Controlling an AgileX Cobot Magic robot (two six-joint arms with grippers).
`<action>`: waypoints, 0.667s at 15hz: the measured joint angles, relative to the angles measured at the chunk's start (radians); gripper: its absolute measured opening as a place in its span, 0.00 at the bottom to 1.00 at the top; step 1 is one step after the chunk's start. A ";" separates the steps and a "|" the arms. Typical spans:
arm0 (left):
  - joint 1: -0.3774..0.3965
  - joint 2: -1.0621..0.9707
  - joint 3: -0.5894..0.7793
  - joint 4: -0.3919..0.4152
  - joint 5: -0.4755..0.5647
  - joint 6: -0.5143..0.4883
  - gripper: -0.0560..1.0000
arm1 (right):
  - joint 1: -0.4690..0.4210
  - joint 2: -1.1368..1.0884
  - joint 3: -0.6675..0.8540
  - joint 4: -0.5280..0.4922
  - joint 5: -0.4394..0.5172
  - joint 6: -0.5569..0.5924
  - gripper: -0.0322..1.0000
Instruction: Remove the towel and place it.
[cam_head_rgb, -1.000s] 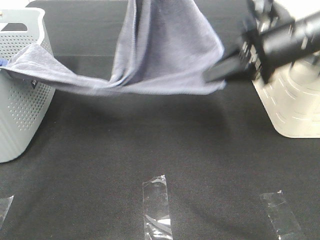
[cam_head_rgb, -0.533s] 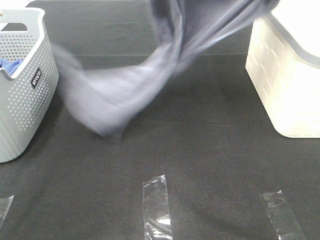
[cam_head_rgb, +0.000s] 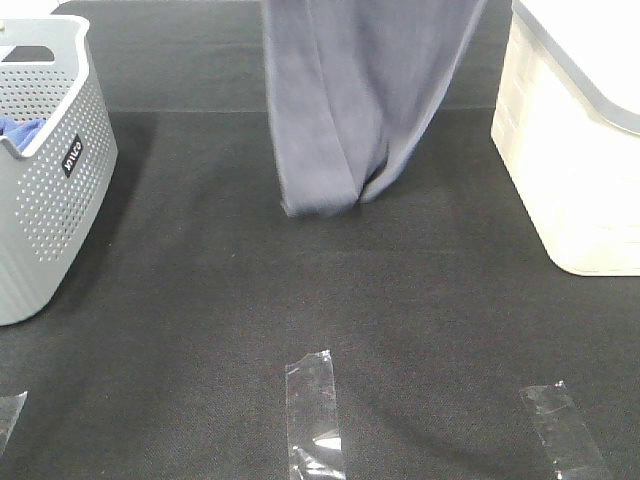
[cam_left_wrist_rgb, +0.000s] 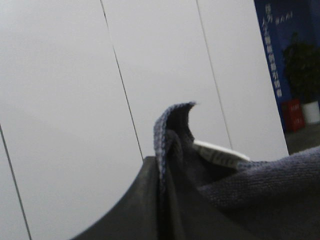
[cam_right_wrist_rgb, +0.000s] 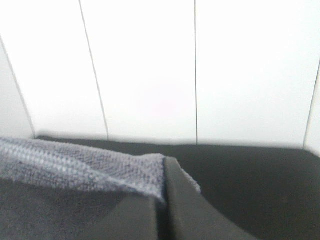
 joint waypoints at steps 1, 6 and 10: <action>0.023 0.000 0.000 0.003 -0.073 -0.002 0.05 | 0.008 0.000 0.000 0.008 -0.064 -0.001 0.03; 0.073 0.023 0.000 0.017 -0.048 -0.007 0.05 | 0.022 0.024 -0.001 0.056 0.007 -0.003 0.03; -0.003 0.030 0.001 -0.089 0.653 -0.007 0.05 | 0.022 0.062 -0.001 0.071 0.321 -0.003 0.03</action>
